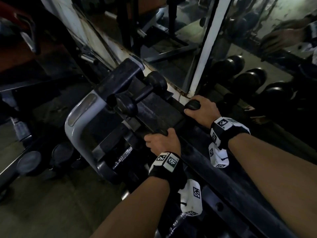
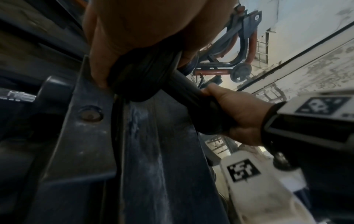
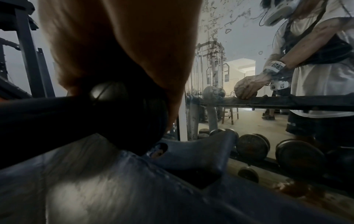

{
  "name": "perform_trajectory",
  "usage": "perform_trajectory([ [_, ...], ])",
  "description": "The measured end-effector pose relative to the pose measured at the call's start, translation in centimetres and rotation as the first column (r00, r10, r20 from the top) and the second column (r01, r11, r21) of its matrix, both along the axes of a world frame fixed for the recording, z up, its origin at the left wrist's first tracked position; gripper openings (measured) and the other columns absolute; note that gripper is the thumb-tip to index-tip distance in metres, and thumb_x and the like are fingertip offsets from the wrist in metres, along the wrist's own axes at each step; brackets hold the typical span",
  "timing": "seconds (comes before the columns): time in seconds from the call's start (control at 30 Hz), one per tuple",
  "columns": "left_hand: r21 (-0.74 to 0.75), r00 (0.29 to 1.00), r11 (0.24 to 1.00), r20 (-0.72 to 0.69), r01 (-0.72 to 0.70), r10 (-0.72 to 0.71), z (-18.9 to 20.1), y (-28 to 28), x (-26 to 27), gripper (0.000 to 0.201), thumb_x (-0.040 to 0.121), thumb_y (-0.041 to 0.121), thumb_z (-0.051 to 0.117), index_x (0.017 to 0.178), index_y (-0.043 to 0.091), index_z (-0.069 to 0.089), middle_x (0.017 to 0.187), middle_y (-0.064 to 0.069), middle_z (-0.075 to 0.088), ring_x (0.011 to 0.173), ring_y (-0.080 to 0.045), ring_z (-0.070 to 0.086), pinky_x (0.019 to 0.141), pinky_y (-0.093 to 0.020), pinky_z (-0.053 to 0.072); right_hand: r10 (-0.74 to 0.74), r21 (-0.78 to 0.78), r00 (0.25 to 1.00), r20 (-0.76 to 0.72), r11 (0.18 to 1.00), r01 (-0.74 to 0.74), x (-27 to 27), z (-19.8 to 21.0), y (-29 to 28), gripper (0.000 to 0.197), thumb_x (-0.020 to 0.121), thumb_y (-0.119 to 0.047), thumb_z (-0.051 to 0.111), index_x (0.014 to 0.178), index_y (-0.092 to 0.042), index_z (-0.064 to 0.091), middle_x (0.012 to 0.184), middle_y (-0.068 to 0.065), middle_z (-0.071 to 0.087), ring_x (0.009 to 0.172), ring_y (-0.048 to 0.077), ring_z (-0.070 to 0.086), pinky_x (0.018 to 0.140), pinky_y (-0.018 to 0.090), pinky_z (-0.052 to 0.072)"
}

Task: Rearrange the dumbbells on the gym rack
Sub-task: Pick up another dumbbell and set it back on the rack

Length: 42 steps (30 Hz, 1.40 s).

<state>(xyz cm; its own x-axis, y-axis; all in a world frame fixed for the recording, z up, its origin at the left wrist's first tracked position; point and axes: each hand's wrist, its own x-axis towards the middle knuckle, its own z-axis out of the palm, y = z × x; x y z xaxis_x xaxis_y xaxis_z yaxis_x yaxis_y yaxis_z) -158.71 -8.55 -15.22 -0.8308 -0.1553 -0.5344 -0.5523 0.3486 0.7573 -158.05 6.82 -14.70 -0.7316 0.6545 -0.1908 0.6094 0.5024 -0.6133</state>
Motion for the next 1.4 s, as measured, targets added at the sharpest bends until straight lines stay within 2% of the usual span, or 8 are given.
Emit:
perform_trajectory([
  [0.23, 0.004, 1.000, 1.000, -0.013, -0.021, 0.021, -0.2, 0.7, 1.5, 0.060, 0.083, 0.025, 0.070, 0.122, -0.006, 0.035, 0.134, -0.028, 0.042, 0.121, -0.047, 0.045, 0.101, -0.043, 0.038, -0.026, -0.024, 1.000, -0.007, 0.999, 0.026, 1.6, -0.3, 0.3, 0.041, 0.078, -0.037, 0.076, 0.118, -0.030, 0.065, 0.116, 0.006, 0.069, 0.109, 0.028, 0.063, 0.086, 0.027, 0.044],
  [0.5, 0.012, 0.996, 0.997, -0.048, -0.074, 0.075, -0.4, 0.9, 2.4, 0.060, 0.082, 0.023, 0.070, 0.125, -0.004, 0.037, 0.133, -0.027, 0.043, 0.121, -0.045, 0.046, 0.102, -0.044, 0.039, 0.014, -0.023, 0.999, -0.042, 1.000, -0.015, 1.9, -0.2, 0.4, 0.048, 0.080, -0.034, 0.076, 0.125, -0.026, 0.063, 0.121, 0.009, 0.068, 0.113, 0.028, 0.062, 0.088, 0.025, 0.042],
  [0.77, -0.001, 0.998, 0.998, -0.041, -0.056, 0.056, -0.2, 0.7, 2.4, 0.064, 0.081, 0.028, 0.072, 0.127, -0.001, 0.037, 0.135, -0.025, 0.044, 0.122, -0.042, 0.047, 0.100, -0.040, 0.039, 0.026, -0.028, 0.996, -0.083, 0.999, -0.028, 2.5, -0.3, 0.4, 0.048, 0.082, -0.035, 0.077, 0.126, -0.023, 0.062, 0.123, 0.010, 0.068, 0.116, 0.029, 0.061, 0.096, 0.029, 0.045],
  [0.9, -0.028, 0.999, 0.999, -0.046, 0.027, -0.028, 0.0, 0.1, 2.3, 0.070, 0.081, 0.034, 0.073, 0.129, -0.001, 0.036, 0.136, -0.024, 0.044, 0.123, -0.040, 0.048, 0.099, -0.039, 0.041, 0.021, -0.047, 0.997, -0.078, 0.999, -0.024, 2.6, -0.3, 0.3, 0.052, 0.083, -0.036, 0.077, 0.129, -0.021, 0.059, 0.126, 0.010, 0.066, 0.118, 0.029, 0.060, 0.097, 0.031, 0.046],
  [1.1, -0.118, 0.978, 0.976, -0.082, 0.184, -0.194, 0.4, -0.9, 1.6, 0.075, 0.079, 0.042, 0.074, 0.128, -0.002, 0.038, 0.134, -0.025, 0.047, 0.123, -0.040, 0.048, 0.098, -0.040, 0.041, -0.030, -0.051, 0.999, -0.024, 0.998, 0.029, 2.5, -0.2, 0.1, 0.074, 0.081, -0.045, 0.077, 0.143, -0.021, 0.043, 0.136, 0.015, 0.060, 0.124, 0.036, 0.057, 0.100, 0.038, 0.047],
  [1.2, -0.136, 0.956, 0.955, -0.095, 0.265, -0.278, 0.5, -1.2, 1.0, 0.078, 0.079, 0.042, 0.074, 0.132, 0.000, 0.037, 0.137, -0.025, 0.046, 0.125, -0.041, 0.047, 0.102, -0.041, 0.041, -0.090, -0.052, 0.996, -0.002, 0.995, 0.089, 2.6, -0.3, -0.3, 0.083, 0.080, -0.049, 0.077, 0.147, -0.020, 0.037, 0.140, 0.021, 0.054, 0.126, 0.040, 0.055, 0.102, 0.041, 0.047],
  [1.3, -0.179, 0.909, 0.914, -0.149, 0.363, -0.390, 0.5, -1.6, 0.1, 0.077, 0.079, 0.042, 0.074, 0.133, 0.002, 0.037, 0.136, -0.026, 0.045, 0.124, -0.042, 0.047, 0.104, -0.042, 0.039, -0.174, -0.041, 0.985, 0.018, 0.984, 0.175, 3.0, 0.1, -1.1, 0.092, 0.079, -0.051, 0.077, 0.151, -0.019, 0.029, 0.145, 0.025, 0.046, 0.130, 0.043, 0.050, 0.107, 0.044, 0.044],
  [1.4, -0.223, 0.827, 0.842, -0.185, 0.491, -0.532, 1.1, -2.2, -1.3, 0.072, 0.082, 0.040, 0.073, 0.132, 0.002, 0.038, 0.137, -0.025, 0.045, 0.125, -0.040, 0.045, 0.103, -0.042, 0.038, -0.291, -0.031, 0.957, 0.020, 0.956, 0.291, 4.1, 0.8, -2.2, 0.095, 0.082, -0.051, 0.075, 0.154, -0.017, 0.023, 0.148, 0.027, 0.039, 0.134, 0.044, 0.046, 0.110, 0.046, 0.042],
])
